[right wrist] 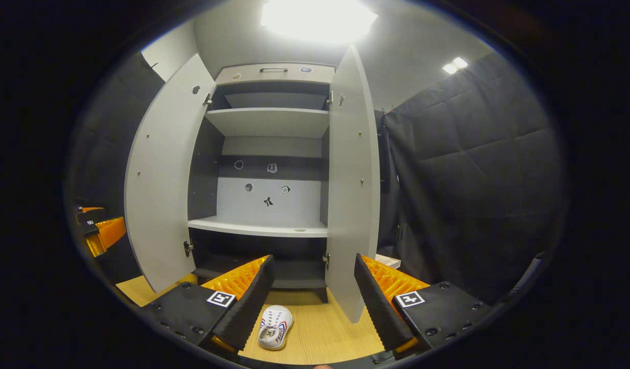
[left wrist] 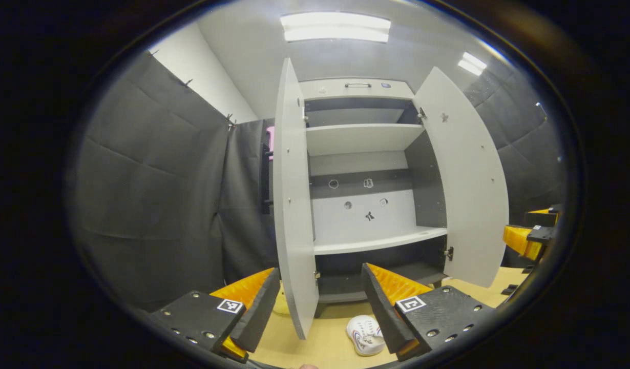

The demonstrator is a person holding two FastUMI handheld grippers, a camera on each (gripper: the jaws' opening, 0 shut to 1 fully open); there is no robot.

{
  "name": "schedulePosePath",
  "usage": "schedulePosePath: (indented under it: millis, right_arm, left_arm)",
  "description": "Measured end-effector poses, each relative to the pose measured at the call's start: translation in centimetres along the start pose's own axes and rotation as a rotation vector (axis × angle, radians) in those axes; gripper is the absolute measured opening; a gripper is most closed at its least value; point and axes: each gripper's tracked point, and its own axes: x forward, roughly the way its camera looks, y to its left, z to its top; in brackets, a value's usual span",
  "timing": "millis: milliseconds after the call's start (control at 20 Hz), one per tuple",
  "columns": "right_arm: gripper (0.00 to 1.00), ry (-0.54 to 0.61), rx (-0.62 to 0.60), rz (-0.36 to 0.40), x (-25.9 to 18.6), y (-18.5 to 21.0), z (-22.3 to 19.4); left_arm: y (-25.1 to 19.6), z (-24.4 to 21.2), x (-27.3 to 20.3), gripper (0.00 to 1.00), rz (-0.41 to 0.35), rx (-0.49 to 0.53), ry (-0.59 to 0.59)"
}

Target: Grab one shoe with the right hand and put it into the shoe cabinet, grab the other shoe with the left hand and put it into the shoe cabinet; then close the right door with the right hand and the left door with the left hand.

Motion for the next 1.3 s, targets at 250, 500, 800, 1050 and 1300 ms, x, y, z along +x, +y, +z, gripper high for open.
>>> schedulePosePath:
  millis: [250, 500, 800, 1050, 1300]
  right_arm:
    - [0.97, 0.014, 0.011, 0.028, 1.5, 0.9, -0.5]
    - [0.98, 0.045, 0.013, 0.064, 4.1, 2.6, -1.4]
    - [0.98, 0.128, 0.011, 0.119, 7.4, 5.0, -4.4]
    - [0.98, 0.197, 0.014, 0.156, 9.8, 7.0, -7.2]
    - [0.98, 0.291, 0.0, 0.184, 11.8, 8.9, -10.7]
  left_arm:
    - [0.1, -0.3, 0.3, 0.92, 0.004, 0.008, 0.006]
    - [0.5, -0.7, 0.4, 0.84, 0.025, 0.018, 0.016]
    - [1.4, -1.4, 0.8, 0.92, 0.082, 0.021, 0.033]
    - [2.4, -2.2, 1.0, 0.92, 0.13, 0.04, 0.041]
    - [3.2, -2.7, 1.1, 0.92, 0.173, 0.052, 0.052]
